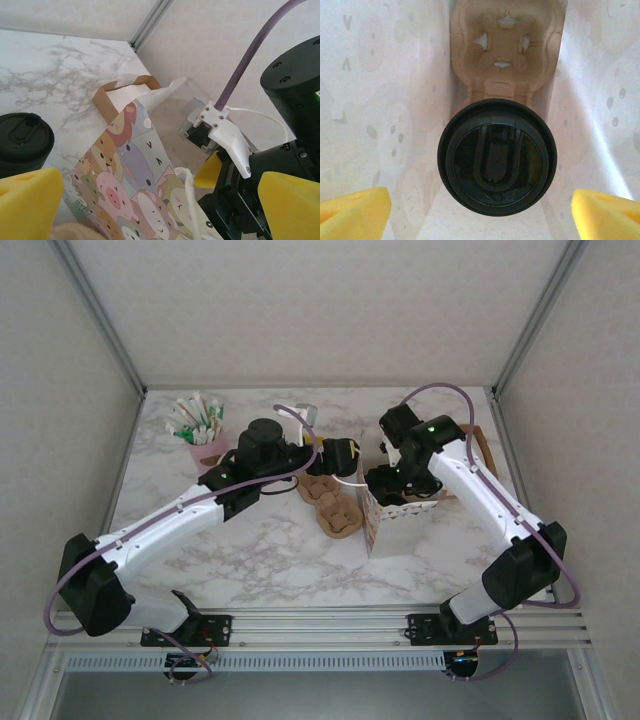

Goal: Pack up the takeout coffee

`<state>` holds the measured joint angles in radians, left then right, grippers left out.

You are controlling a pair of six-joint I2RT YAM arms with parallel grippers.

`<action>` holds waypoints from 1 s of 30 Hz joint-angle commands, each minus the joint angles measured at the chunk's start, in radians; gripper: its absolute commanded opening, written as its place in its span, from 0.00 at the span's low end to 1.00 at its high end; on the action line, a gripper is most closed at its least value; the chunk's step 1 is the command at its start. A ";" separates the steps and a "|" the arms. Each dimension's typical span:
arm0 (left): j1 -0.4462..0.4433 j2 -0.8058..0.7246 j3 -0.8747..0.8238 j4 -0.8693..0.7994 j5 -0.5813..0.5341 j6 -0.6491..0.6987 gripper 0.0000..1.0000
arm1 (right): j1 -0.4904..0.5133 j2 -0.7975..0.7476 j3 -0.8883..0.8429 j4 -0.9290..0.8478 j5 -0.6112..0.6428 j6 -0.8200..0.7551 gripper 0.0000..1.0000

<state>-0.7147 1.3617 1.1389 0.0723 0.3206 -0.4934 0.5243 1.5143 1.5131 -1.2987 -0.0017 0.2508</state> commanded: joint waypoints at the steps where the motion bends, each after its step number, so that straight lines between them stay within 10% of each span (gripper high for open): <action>1: -0.008 -0.041 -0.016 0.034 -0.011 0.012 1.00 | 0.010 -0.032 0.032 -0.028 -0.006 0.011 0.94; 30: -0.007 -0.143 -0.069 0.045 -0.034 0.057 1.00 | 0.028 -0.210 0.015 0.016 -0.024 0.027 0.93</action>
<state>-0.7147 1.2499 1.0916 0.0811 0.2977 -0.4625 0.5442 1.3403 1.5280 -1.2968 -0.0132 0.2588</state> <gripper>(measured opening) 0.996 0.930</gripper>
